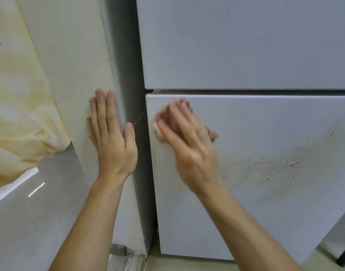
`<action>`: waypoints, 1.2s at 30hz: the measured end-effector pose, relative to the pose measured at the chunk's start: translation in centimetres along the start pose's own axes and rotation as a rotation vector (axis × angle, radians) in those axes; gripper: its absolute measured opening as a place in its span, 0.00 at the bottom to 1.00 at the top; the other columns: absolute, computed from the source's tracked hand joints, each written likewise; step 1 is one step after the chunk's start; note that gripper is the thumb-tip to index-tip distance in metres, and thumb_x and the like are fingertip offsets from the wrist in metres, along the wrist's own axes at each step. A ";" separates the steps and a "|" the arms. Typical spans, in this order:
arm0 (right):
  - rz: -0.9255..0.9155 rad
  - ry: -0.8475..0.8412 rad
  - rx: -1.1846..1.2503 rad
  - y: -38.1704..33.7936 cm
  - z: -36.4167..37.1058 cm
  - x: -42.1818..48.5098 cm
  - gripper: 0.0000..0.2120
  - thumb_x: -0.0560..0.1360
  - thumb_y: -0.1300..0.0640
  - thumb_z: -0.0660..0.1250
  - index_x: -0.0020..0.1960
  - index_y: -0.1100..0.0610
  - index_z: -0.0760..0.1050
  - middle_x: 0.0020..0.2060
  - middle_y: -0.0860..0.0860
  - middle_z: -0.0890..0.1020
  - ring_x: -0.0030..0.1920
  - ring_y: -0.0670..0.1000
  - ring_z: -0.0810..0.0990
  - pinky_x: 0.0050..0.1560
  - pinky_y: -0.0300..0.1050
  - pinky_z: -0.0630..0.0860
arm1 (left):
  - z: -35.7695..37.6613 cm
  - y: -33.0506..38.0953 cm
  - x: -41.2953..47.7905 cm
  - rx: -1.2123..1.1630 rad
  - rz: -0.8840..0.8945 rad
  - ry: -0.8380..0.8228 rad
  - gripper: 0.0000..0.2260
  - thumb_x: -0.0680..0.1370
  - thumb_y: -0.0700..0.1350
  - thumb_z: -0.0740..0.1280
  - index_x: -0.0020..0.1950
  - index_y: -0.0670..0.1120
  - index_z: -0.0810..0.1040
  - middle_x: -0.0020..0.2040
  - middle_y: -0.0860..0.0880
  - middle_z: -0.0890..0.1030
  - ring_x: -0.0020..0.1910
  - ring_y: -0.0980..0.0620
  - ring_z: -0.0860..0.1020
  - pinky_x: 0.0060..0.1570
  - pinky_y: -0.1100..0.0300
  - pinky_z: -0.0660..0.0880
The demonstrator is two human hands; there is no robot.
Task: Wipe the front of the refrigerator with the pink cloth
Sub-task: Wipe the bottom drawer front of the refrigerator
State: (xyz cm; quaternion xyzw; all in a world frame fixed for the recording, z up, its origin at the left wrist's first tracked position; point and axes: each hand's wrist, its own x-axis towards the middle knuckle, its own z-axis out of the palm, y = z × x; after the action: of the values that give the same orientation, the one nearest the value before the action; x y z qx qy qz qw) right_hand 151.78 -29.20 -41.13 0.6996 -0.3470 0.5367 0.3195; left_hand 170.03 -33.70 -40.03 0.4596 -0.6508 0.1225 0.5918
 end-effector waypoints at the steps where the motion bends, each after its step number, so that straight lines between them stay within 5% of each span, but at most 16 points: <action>1: 0.016 0.053 -0.011 -0.1 0.4 2.0 0.19 0.82 0.72 0.66 0.70 0.61 0.79 0.73 0.60 0.75 0.77 0.60 0.71 0.77 0.61 0.68 | 0.0 -0.1 0.0 0.002 0.005 0.005 0.31 0.83 0.43 0.56 0.86 0.44 0.52 0.86 0.45 0.50 0.85 0.47 0.46 0.82 0.41 0.45; 6: 0.002 0.092 -0.037 -1.5 3.1 1.8 0.17 0.83 0.69 0.66 0.70 0.62 0.79 0.71 0.58 0.79 0.75 0.58 0.75 0.80 0.56 0.65 | -0.3 -0.8 0.0 -0.033 0.030 0.010 0.27 0.85 0.41 0.53 0.85 0.45 0.55 0.86 0.45 0.52 0.85 0.47 0.48 0.82 0.40 0.47; 12: -0.339 -0.536 0.010 -1.9 4.5 -15.3 0.18 0.85 0.63 0.59 0.72 0.61 0.78 0.74 0.55 0.77 0.77 0.54 0.72 0.84 0.50 0.51 | -0.2 -0.9 -0.1 -0.046 0.039 0.028 0.26 0.86 0.42 0.53 0.85 0.43 0.57 0.86 0.44 0.54 0.85 0.45 0.49 0.82 0.39 0.47; 15: -0.441 -0.715 -0.075 -2.6 4.4 -19.2 0.17 0.82 0.57 0.64 0.69 0.56 0.81 0.72 0.50 0.79 0.75 0.49 0.74 0.84 0.46 0.44 | -0.2 -0.6 -0.1 -0.045 0.045 0.032 0.26 0.86 0.44 0.52 0.85 0.43 0.56 0.86 0.44 0.53 0.85 0.45 0.49 0.82 0.40 0.47; 18: -0.343 -0.619 -0.029 -2.9 3.7 -16.0 0.15 0.82 0.61 0.68 0.69 0.60 0.81 0.70 0.54 0.80 0.74 0.53 0.76 0.84 0.49 0.52 | -0.1 -0.6 -0.1 -0.037 0.040 0.033 0.26 0.86 0.44 0.52 0.85 0.44 0.56 0.86 0.44 0.54 0.85 0.46 0.49 0.83 0.41 0.47; 22: -0.152 -0.156 0.069 -1.8 1.9 -3.1 0.18 0.87 0.67 0.54 0.68 0.63 0.81 0.71 0.60 0.79 0.76 0.61 0.73 0.81 0.57 0.61 | 0.0 -0.8 -0.2 -0.035 0.043 0.045 0.26 0.86 0.43 0.52 0.85 0.42 0.57 0.85 0.42 0.55 0.85 0.44 0.50 0.82 0.39 0.48; 27: -0.169 0.090 -0.054 0.8 1.6 8.4 0.13 0.82 0.70 0.67 0.64 0.64 0.83 0.65 0.59 0.83 0.70 0.62 0.79 0.76 0.59 0.69 | 0.5 -0.5 -0.1 -0.032 0.042 0.081 0.25 0.86 0.44 0.51 0.84 0.41 0.58 0.85 0.40 0.56 0.85 0.42 0.51 0.82 0.41 0.47; 31: -0.156 -0.038 0.034 -0.4 2.6 -0.3 0.16 0.83 0.71 0.64 0.68 0.64 0.81 0.69 0.59 0.80 0.72 0.60 0.77 0.78 0.57 0.67 | 1.4 -0.2 -1.0 -0.019 0.069 0.111 0.26 0.86 0.47 0.50 0.83 0.39 0.59 0.84 0.37 0.57 0.84 0.38 0.52 0.81 0.37 0.48; 36: -0.295 -0.503 0.107 0.2 1.8 -15.3 0.20 0.85 0.67 0.61 0.76 0.62 0.72 0.77 0.55 0.73 0.79 0.53 0.69 0.80 0.54 0.65 | 2.0 -0.5 -2.6 0.021 0.086 0.104 0.27 0.85 0.49 0.52 0.83 0.38 0.59 0.84 0.37 0.58 0.84 0.38 0.54 0.81 0.36 0.49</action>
State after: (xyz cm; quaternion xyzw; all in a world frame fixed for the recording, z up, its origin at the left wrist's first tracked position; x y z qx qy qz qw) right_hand 149.77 -28.61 -56.37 0.8694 -0.2811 0.3116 0.2609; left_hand 168.74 -34.20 -43.02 0.4305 -0.6369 0.1785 0.6141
